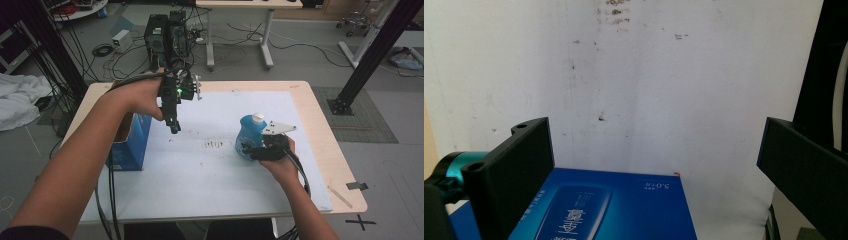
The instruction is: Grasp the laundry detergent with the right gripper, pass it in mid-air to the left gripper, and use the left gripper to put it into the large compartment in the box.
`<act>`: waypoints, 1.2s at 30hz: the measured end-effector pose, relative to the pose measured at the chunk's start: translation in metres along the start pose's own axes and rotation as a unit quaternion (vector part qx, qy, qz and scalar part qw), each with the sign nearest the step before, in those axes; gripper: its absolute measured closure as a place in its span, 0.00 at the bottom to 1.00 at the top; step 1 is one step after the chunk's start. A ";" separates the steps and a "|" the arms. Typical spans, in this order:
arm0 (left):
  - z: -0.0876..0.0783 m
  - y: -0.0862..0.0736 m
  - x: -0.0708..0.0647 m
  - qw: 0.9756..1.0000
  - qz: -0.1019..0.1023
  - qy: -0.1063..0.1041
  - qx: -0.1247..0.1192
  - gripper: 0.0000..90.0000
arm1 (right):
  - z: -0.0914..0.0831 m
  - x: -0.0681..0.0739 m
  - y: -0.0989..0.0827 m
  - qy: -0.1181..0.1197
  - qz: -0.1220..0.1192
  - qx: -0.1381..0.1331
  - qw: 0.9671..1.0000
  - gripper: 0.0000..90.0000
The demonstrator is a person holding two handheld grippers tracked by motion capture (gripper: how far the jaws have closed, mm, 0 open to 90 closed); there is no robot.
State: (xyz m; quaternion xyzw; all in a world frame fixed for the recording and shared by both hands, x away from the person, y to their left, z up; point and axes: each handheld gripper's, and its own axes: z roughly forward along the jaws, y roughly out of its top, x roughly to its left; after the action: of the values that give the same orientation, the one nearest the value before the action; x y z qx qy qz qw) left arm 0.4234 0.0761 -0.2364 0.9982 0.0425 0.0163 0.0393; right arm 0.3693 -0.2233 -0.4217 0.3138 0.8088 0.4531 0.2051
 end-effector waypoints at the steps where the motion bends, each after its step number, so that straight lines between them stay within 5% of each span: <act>1: 0.000 0.000 0.000 1.000 0.000 0.000 0.002 0.02 | 0.000 0.000 0.000 0.000 0.000 0.000 1.000 0.29; 17: 0.001 0.000 0.001 1.000 0.000 0.000 0.004 0.02 | 0.000 -0.001 0.000 -0.006 0.002 -0.015 1.000 0.37; 36: 0.004 0.002 0.003 1.000 -0.002 -0.005 0.005 0.02 | -0.001 -0.001 0.001 0.013 0.008 -0.030 0.999 0.49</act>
State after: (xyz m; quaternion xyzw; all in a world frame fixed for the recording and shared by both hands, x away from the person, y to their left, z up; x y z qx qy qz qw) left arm 0.4263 0.0743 -0.2399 0.9984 0.0443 0.0115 0.0342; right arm 0.3700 -0.2245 -0.4208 0.3077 0.7948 0.4829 0.2008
